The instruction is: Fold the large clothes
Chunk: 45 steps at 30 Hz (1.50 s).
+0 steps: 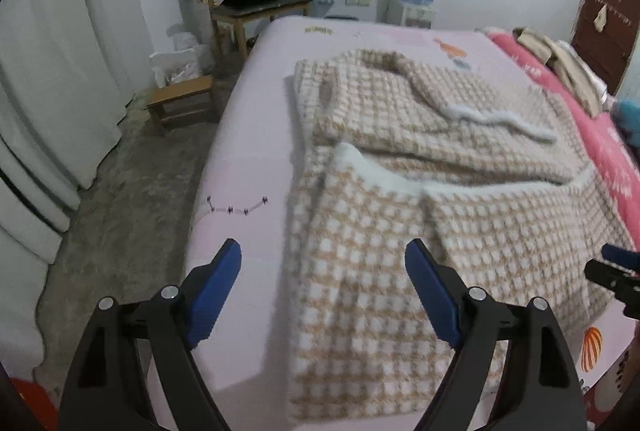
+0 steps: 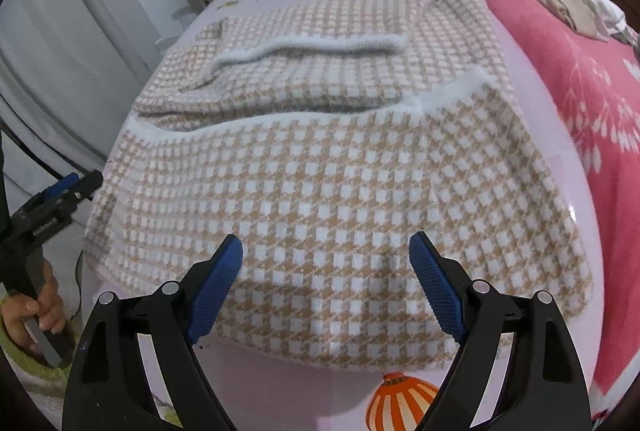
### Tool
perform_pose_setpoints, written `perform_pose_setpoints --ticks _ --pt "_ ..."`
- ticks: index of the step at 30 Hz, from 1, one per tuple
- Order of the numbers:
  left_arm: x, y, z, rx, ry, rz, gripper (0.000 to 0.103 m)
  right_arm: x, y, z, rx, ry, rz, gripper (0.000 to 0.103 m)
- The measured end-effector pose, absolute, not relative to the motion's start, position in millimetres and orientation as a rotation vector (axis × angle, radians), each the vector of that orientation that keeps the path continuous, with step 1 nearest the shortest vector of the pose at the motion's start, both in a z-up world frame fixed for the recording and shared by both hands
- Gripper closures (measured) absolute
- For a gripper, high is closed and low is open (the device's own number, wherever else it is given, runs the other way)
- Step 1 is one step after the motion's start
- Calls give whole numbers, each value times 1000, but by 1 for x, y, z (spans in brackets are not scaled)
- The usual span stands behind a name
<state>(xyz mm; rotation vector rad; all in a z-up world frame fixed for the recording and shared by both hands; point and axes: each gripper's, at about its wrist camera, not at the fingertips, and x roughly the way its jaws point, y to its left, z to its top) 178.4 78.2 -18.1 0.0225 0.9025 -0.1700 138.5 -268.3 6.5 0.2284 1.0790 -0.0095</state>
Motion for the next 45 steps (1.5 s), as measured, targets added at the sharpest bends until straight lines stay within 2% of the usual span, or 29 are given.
perform_pose_setpoints --ticks 5,7,10,12,28,33,37,45 --pt "192 89 -21 -76 870 -275 42 145 -273 -3 267 1105 -9 22" --pt "200 90 -25 -108 886 -316 56 148 -275 -7 280 1117 -10 22" --pt "215 89 -34 -114 928 -337 68 149 -278 -9 288 1126 -10 22" --pt "222 87 -40 -113 957 -348 71 149 -279 -10 289 1130 -10 22" --pt "244 81 -56 -136 1042 -401 71 150 -276 -12 277 1139 -11 22" --pt "241 69 -51 -72 1039 -397 71 150 -276 -13 286 1136 -7 22" --pt "231 54 -50 81 1029 -335 71 147 -279 -11 295 1128 1 22" --pt "225 39 -51 193 1007 -242 71 133 -308 26 262 987 -48 22"
